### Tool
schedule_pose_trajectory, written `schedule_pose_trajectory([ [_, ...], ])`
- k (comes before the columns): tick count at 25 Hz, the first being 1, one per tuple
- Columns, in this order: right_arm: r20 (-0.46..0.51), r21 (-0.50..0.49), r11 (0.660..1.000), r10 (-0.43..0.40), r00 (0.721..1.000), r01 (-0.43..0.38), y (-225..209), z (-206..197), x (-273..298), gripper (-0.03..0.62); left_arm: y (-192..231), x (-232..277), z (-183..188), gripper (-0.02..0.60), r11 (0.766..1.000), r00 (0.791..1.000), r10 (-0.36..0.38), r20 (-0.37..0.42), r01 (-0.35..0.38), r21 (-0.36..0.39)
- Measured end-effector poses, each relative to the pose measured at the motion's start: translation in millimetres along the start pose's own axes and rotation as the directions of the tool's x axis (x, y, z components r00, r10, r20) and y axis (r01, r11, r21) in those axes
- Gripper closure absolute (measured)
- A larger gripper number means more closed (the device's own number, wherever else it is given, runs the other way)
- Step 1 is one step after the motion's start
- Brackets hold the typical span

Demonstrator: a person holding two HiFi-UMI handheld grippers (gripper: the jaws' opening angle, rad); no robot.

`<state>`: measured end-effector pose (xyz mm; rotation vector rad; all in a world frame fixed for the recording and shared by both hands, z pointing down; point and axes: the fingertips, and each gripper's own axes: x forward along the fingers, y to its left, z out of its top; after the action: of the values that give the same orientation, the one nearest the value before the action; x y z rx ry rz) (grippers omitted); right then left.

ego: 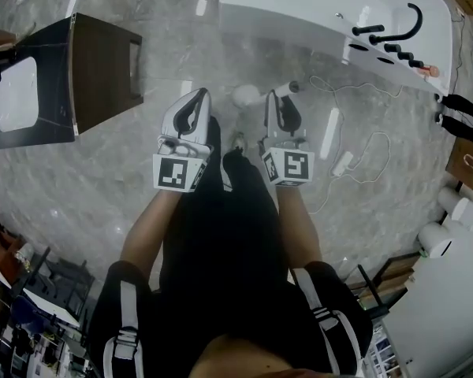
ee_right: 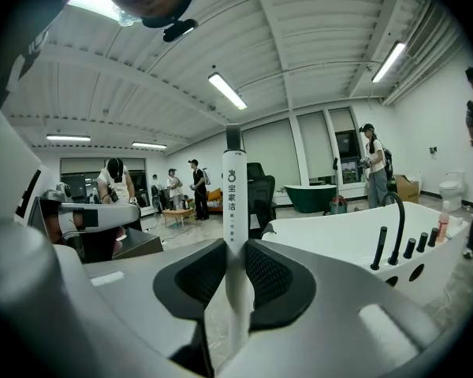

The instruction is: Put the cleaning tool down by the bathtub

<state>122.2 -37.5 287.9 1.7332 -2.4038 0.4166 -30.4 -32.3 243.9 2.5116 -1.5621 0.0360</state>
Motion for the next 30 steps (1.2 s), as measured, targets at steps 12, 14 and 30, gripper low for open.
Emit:
schedule_pose_trajectory([
  [12,-0.045,0.025,0.999,-0.038,0.998,0.040,-16,-46,64,0.514,43,46,-57,0.572,0.998,0.998,0.036,-0.046,-0.039,-0.044],
  [14,-0.048,0.036,0.998,-0.047,0.998,0.049,-19,-54,74,0.514,49,52,-68,0.572,0.998,0.998,0.043,-0.050,-0.046,-0.054],
  [30,-0.123,0.004,0.998,-0.057,0.991,0.058,-30,-146,147,0.514,85,82,-149,0.572,0.992,0.990,0.066,-0.122,-0.078,-0.096],
])
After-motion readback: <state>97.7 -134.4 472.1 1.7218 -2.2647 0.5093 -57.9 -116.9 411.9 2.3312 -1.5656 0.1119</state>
